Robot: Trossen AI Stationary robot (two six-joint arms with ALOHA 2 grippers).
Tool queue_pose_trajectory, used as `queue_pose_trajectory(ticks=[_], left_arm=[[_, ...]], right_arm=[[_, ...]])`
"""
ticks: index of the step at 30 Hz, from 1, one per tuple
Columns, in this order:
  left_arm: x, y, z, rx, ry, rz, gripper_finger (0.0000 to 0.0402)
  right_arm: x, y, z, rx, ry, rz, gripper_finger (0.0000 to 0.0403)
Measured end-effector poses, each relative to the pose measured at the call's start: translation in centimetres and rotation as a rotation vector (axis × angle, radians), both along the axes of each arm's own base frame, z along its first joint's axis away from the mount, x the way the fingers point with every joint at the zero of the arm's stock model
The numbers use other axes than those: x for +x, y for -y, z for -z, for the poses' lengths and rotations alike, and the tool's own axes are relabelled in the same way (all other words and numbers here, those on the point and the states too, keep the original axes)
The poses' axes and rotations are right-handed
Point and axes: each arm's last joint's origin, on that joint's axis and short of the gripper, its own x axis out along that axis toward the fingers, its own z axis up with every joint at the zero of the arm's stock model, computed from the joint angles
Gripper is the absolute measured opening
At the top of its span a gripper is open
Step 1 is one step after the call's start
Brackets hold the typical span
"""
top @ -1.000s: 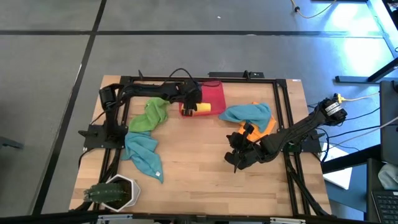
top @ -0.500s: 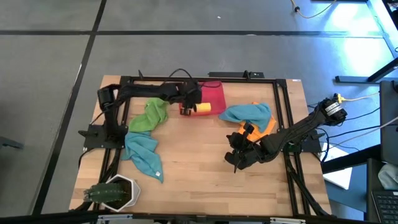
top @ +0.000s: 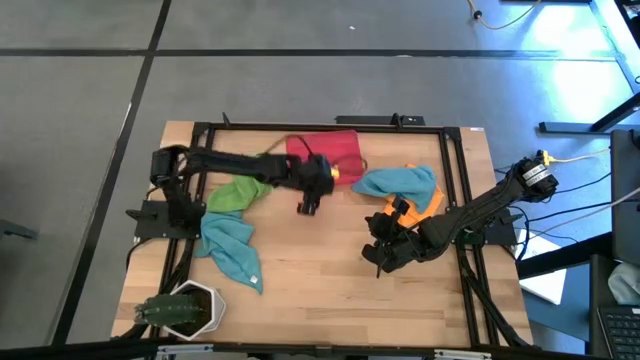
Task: Roll microfiber towels into tight, uniform cylinder then place into a basket
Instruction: Put the yellow microfiber cloth into the red bin
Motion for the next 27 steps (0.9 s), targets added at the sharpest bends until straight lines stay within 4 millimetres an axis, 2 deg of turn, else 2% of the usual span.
queue_pose_trajectory(ticks=[3, 5, 13, 21, 27], left_arm=[[0.6, 1.2, 1.2, -0.009, -0.017, 0.022, 0.0174], [0.9, 1.1, 2.1, -0.018, -0.037, 0.013, 0.0165], [1.1, -2.7, 5.2, -0.074, -0.082, -0.09, 0.0133], [0.3, -6.6, 5.4, -0.044, -0.068, -0.223, 0.0128], [0.4, -8.0, 5.2, -0.057, -0.002, -0.24, 0.0128]], right_arm=[[-0.1, 0.0, 0.0, -0.002, -0.006, 0.002, 0.0009], [-0.1, 0.0, 0.0, -0.001, -0.005, 0.002, 0.0009], [0.0, 0.0, 0.0, 0.001, -0.003, 0.002, 0.0009], [0.0, 0.0, 0.0, 0.001, -0.003, 0.003, 0.0009], [0.0, 0.0, 0.0, 0.001, -0.003, 0.002, 0.0009]])
